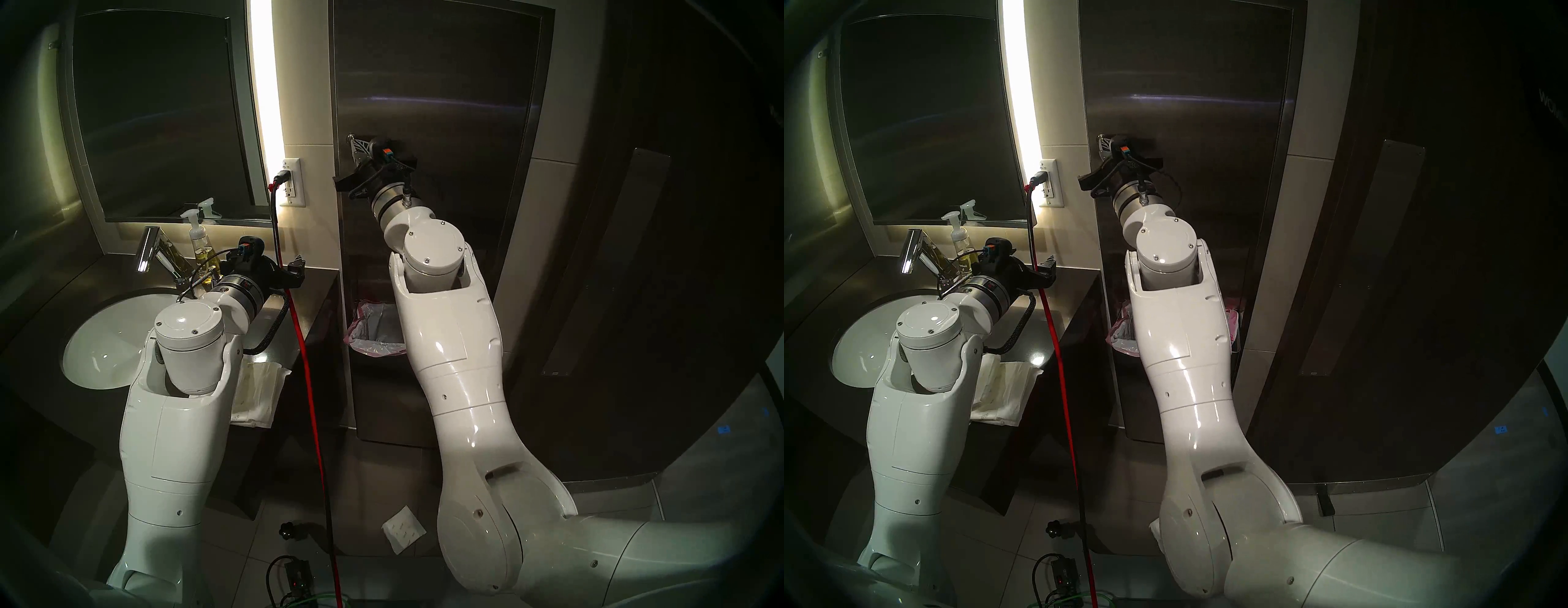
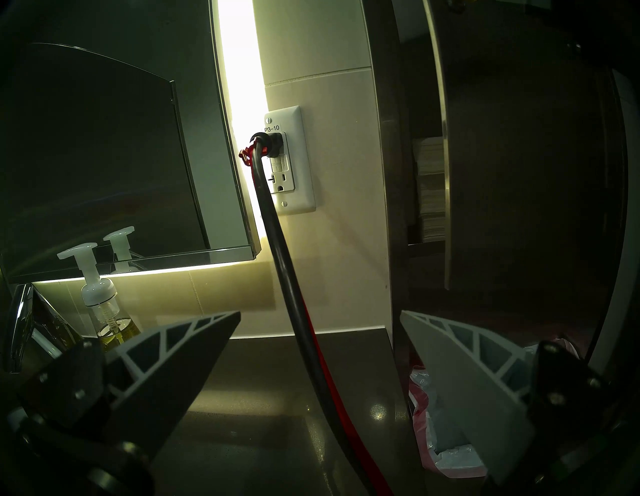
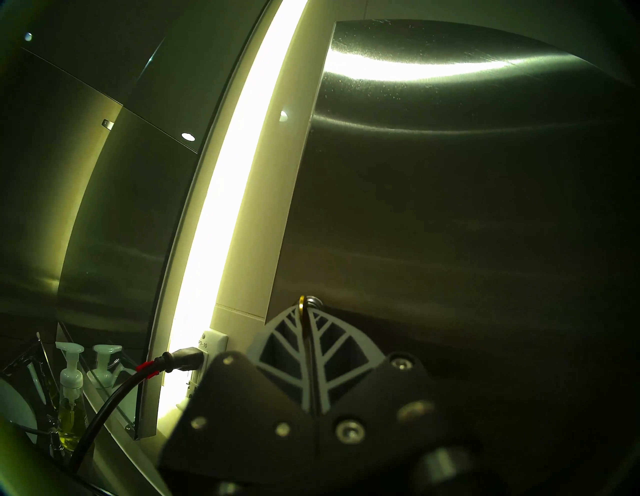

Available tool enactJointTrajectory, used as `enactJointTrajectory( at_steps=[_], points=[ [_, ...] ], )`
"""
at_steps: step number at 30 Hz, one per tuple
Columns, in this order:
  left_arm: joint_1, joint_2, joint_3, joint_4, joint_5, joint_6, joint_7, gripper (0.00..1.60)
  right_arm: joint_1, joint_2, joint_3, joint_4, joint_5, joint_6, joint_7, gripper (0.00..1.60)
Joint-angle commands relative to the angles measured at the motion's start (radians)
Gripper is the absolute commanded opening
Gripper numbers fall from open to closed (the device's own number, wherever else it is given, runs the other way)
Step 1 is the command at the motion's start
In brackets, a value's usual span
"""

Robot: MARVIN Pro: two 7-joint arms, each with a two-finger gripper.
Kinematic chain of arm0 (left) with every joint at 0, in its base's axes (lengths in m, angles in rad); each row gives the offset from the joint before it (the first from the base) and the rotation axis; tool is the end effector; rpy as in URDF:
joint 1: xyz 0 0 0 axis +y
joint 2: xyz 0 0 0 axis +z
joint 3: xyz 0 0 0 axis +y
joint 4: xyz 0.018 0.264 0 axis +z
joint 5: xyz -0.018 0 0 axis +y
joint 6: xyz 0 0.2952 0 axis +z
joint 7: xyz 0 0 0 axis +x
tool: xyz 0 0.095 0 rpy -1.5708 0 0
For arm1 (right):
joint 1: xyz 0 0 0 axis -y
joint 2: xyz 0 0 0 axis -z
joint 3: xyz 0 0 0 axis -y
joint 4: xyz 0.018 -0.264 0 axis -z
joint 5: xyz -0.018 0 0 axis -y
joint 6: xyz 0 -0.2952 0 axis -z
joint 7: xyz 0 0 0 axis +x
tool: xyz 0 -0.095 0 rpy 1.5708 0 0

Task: Twist key and open towel dispenser

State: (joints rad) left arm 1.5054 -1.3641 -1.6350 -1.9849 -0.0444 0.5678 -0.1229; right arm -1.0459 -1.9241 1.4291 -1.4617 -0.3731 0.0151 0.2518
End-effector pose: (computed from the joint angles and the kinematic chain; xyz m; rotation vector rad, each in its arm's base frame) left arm 0.3988 0.0469 -0.1439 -2.2646 0.2317 -2.0655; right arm 0.4834 0.1885 -0.0510 -1.5353 -0.5531 -2.4568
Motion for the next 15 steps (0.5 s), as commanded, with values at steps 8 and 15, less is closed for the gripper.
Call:
enactJointTrajectory(
  at_steps=[8,15],
  points=[
    [-0.006,-0.001,-0.001,-0.005,0.002,-0.002,-0.002,1.6,-0.148,0.16,0.138,-0.195,-0.009,-0.006,-0.019,0.0],
    [-0.005,-0.002,-0.002,-0.005,0.005,-0.003,-0.004,1.6,-0.247,0.226,0.202,-0.287,-0.02,-0.014,-0.013,1.6]
  ],
)
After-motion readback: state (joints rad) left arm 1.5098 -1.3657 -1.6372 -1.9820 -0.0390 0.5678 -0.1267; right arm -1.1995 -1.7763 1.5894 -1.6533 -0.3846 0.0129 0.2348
